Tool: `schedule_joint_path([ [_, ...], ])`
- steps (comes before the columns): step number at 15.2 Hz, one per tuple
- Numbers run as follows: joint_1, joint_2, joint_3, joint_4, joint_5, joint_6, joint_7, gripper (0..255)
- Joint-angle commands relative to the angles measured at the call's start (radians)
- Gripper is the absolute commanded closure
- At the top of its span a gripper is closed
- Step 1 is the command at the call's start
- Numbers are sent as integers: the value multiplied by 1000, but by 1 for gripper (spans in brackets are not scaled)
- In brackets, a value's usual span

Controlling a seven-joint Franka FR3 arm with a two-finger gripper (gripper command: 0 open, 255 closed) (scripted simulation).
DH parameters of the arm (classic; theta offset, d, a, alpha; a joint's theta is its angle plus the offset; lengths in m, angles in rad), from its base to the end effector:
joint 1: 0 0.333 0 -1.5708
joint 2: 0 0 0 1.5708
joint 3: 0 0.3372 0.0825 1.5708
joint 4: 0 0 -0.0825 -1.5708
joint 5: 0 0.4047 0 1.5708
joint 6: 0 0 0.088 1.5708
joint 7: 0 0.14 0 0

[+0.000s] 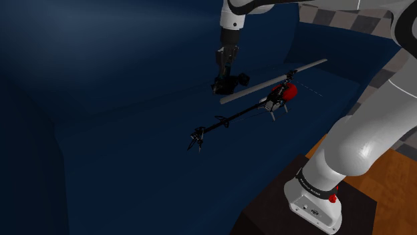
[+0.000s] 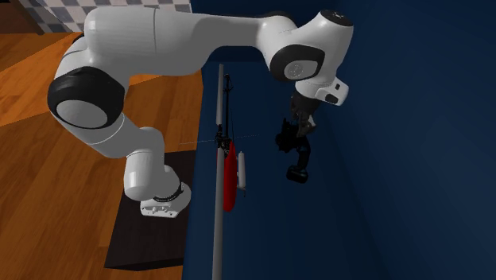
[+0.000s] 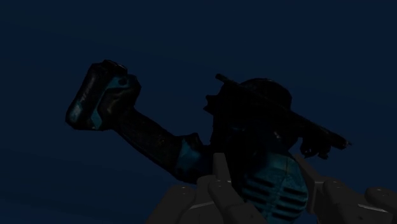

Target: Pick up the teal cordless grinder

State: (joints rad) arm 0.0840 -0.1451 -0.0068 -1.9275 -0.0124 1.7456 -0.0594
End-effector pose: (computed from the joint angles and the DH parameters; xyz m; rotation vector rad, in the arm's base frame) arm 0.5272 0.0391 0.5311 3.1220 0.2174 -0.0574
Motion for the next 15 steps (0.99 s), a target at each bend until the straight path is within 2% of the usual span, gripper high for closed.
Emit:
schedule_joint_path([
  [1,1,1,1,27,0,-26,1,255],
  [13,1,23,1,213,0,-190,-1,255],
  [15,1,23,1,215,0,-192,-1,255],
])
